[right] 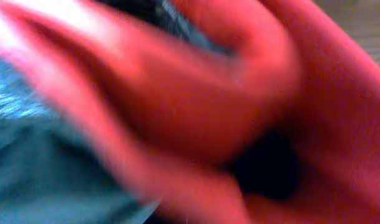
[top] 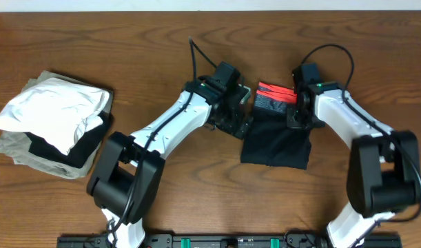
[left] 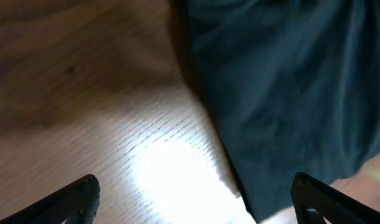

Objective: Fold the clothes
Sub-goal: 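Press the bundle with the left gripper beside the right gripper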

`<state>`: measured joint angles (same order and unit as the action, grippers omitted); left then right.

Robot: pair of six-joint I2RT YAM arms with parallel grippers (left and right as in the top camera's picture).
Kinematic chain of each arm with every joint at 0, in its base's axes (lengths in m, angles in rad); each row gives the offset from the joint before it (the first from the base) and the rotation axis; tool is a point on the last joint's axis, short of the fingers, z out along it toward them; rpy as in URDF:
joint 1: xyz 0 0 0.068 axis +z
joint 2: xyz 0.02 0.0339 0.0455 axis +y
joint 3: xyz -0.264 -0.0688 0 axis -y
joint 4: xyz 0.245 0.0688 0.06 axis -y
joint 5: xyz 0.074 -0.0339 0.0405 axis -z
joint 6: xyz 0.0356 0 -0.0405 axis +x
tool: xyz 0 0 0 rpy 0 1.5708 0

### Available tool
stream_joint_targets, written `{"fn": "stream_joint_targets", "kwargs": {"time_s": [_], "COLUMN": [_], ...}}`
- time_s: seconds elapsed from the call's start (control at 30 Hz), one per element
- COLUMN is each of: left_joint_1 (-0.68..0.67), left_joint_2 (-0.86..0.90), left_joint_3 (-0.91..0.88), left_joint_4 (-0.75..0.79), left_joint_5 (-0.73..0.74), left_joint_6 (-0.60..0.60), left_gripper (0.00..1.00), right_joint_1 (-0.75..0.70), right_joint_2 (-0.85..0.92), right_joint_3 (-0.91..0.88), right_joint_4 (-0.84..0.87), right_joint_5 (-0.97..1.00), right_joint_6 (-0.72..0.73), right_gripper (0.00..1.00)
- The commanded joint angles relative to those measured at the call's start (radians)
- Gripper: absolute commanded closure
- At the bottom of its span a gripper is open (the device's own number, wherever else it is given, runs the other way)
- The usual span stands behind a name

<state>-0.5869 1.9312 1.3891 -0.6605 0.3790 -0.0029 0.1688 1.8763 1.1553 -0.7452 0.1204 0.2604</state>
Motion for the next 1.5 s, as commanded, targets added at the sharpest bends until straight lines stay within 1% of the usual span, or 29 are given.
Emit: {"fn": "stream_joint_targets", "kwargs": {"time_s": [0.0, 0.1, 0.4, 0.57, 0.67, 0.97, 1.1, 1.13, 1.23, 1.33, 1.4, 1.43, 1.47], "left_joint_1": [-0.009, -0.01, -0.026, -0.061, -0.091, -0.194, -0.209, -0.209, -0.209, -0.209, -0.209, -0.209, -0.209], "left_joint_2": [0.034, 0.059, 0.15, 0.162, 0.162, 0.162, 0.162, 0.162, 0.162, 0.162, 0.162, 0.162, 0.162], "left_joint_3": [-0.009, -0.009, -0.009, -0.009, -0.009, -0.009, -0.009, -0.009, -0.009, -0.009, -0.009, -0.009, -0.009], "left_joint_4": [0.018, 0.042, 0.106, 0.137, 0.163, 0.207, 0.223, 0.226, 0.232, 0.233, 0.233, 0.232, 0.232], "left_joint_5": [0.007, 0.013, 0.188, 0.23, 0.299, 0.306, 0.306, 0.306, 0.306, 0.304, 0.29, 0.282, 0.282], "left_joint_6": [0.01, 0.01, 0.01, 0.009, 0.01, 0.009, 0.009, 0.009, 0.009, 0.01, 0.009, 0.008, 0.008], "left_gripper": [0.02, 0.02, 0.02, 0.02, 0.02, 0.02, 0.02, 0.06, 0.25, 0.47, 0.73, 0.81, 0.86], "right_joint_1": [-0.014, -0.014, -0.014, -0.014, -0.014, -0.014, -0.014, -0.014, -0.014, -0.014, -0.014, -0.014, -0.014], "right_joint_2": [0.047, 0.072, 0.078, 0.078, 0.078, 0.078, 0.078, 0.078, 0.078, 0.078, 0.078, 0.078, 0.078], "right_joint_3": [-0.007, -0.007, -0.007, -0.007, -0.007, -0.007, -0.007, -0.007, -0.007, -0.007, -0.007, -0.007, -0.007], "right_joint_4": [0.011, 0.016, 0.028, 0.029, 0.035, 0.027, 0.024, 0.024, 0.023, 0.022, 0.02, 0.02, 0.019], "right_joint_5": [0.029, 0.029, 0.026, 0.026, 0.025, 0.021, 0.021, 0.021, 0.022, 0.022, 0.022, 0.022, 0.022], "right_joint_6": [0.031, 0.031, 0.031, 0.032, 0.032, 0.032, 0.032, 0.032, 0.032, 0.032, 0.032, 0.032, 0.031], "right_gripper": [0.99, 0.99, 0.99, 0.99, 0.99, 0.99, 0.99, 0.99, 0.99, 0.99, 0.99, 0.99, 0.99]}}
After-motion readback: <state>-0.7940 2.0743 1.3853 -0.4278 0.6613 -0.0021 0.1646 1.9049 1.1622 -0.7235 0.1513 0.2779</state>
